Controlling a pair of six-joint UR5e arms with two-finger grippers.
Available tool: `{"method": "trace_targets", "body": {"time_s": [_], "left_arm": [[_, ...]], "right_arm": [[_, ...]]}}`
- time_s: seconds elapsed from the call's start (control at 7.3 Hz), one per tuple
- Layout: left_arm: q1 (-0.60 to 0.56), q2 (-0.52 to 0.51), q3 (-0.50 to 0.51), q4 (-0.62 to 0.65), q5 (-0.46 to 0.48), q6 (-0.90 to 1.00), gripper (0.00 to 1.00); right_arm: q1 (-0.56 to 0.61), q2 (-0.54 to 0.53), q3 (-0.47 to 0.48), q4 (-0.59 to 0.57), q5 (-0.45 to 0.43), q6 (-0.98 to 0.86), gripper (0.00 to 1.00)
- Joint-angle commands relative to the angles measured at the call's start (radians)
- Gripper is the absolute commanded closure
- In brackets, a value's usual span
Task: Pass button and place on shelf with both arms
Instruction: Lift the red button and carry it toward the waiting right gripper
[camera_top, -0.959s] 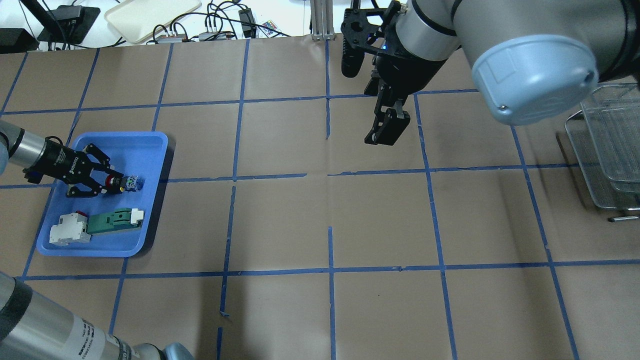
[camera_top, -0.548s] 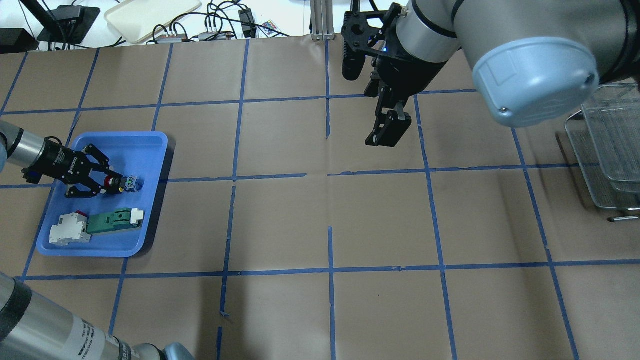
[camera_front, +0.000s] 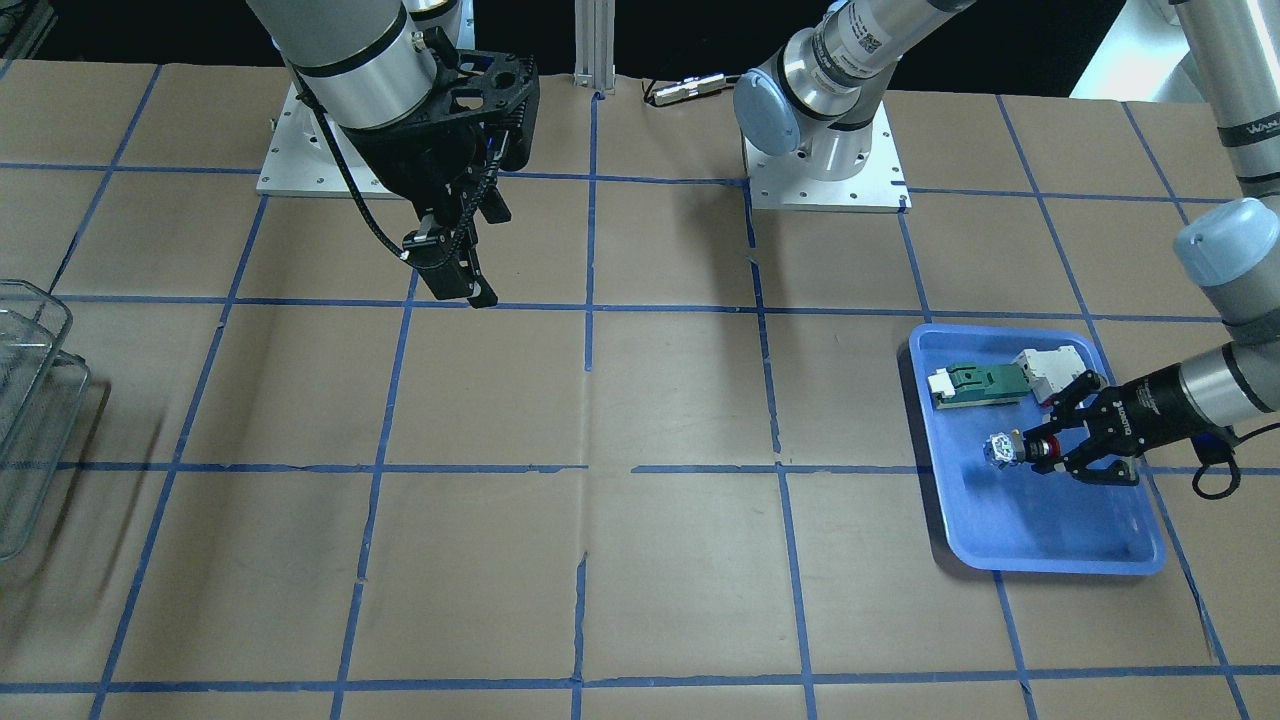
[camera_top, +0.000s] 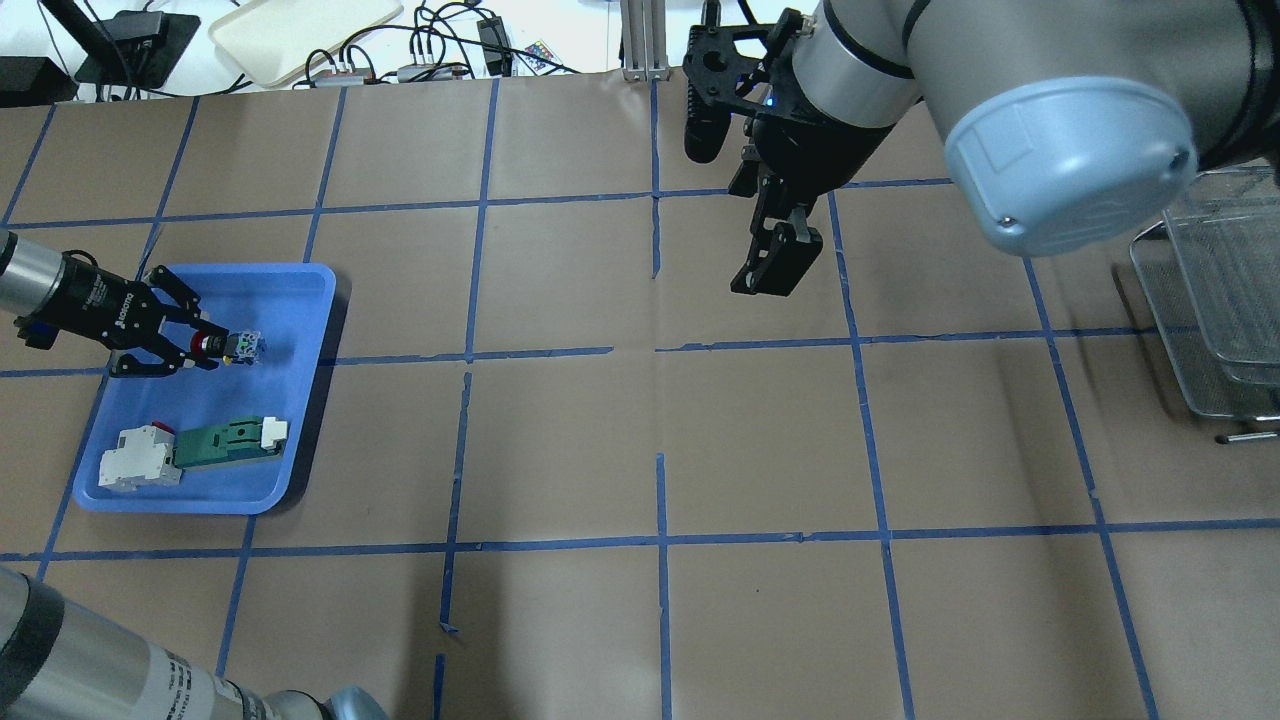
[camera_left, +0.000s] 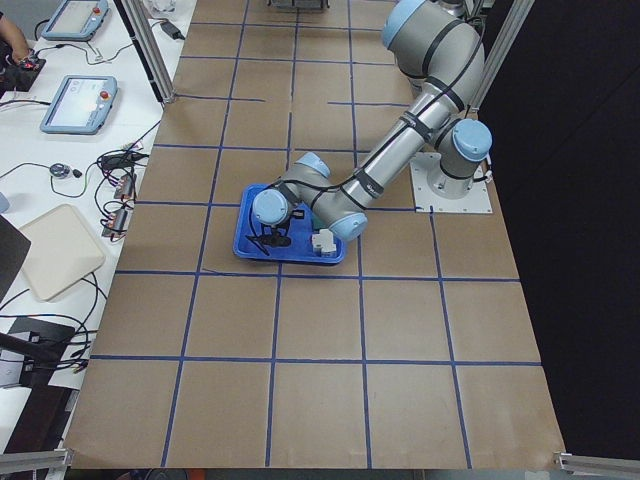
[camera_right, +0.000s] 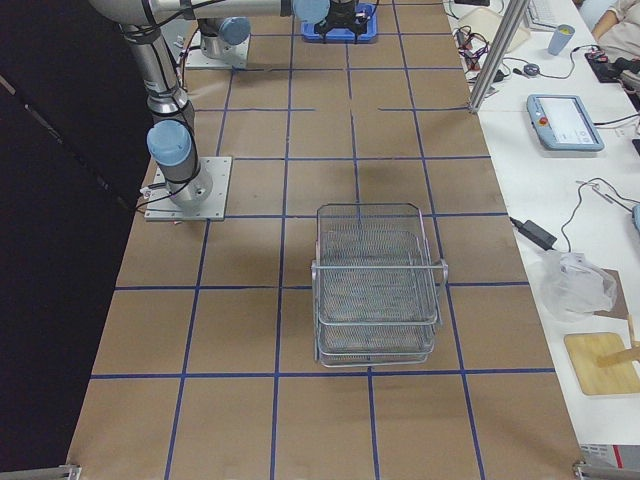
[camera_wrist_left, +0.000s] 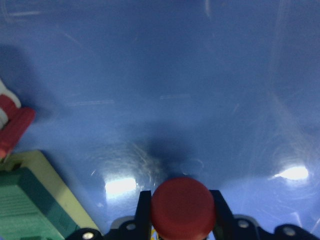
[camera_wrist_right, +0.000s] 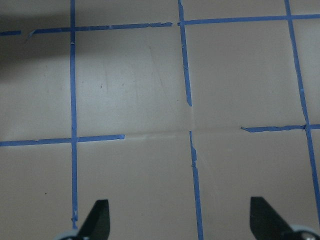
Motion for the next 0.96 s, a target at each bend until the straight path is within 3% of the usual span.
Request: {"method": "trace_targets", "body": {"time_s": [0.0,0.41,0.82], "left_arm": [[-0.039,0.068,0.024,-0.070,-0.091,-0.090,1.00],[-0.228,0.208,-0.003,-0.101,-0.145,-0.266,1.00],[-0.449,0.335,-0.005,-0.103,-0.174,-0.610,1.00]], "right_arm": [[-0.002,0.000,0.000,-0.001,0.000,0.001,0.00],[-0.002,-0.002,0.000,0.005,-0.002,0.001,0.00],[-0.004,-0.002,0.002,0.005,-0.002,0.001,0.00]]}}
